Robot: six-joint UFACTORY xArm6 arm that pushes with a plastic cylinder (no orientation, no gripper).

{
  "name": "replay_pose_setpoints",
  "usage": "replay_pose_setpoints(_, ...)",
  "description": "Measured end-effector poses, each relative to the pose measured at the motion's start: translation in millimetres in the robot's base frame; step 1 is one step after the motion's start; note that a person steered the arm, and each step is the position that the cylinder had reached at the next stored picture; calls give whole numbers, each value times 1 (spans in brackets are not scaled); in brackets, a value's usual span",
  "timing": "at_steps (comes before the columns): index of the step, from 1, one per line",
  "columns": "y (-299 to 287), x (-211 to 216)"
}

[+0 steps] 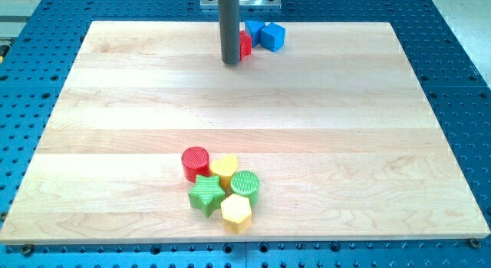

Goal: Move your arm close to the red star

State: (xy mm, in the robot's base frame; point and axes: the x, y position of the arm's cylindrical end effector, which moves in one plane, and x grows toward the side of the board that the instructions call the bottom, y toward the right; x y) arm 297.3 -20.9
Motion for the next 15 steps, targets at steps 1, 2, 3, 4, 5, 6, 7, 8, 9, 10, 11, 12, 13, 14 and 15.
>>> replay_pose_setpoints(1,33,24)
replay_pose_setpoints(2,126,17)
replay_pose_setpoints(3,157,-15)
replay_pose_setpoints(4,143,-51)
replay_pose_setpoints(5,116,-62)
replay_pose_setpoints(6,99,-69)
replay_pose_setpoints(7,99,-88)
replay_pose_setpoints(8,77,-88)
replay_pose_setpoints(9,51,-88)
replay_pose_setpoints(10,25,-91)
replay_pose_setpoints(11,-30,-101)
replay_pose_setpoints(12,-88,-79)
replay_pose_setpoints(13,-63,-33)
replay_pose_setpoints(14,-50,-7)
replay_pose_setpoints(15,-6,-15)
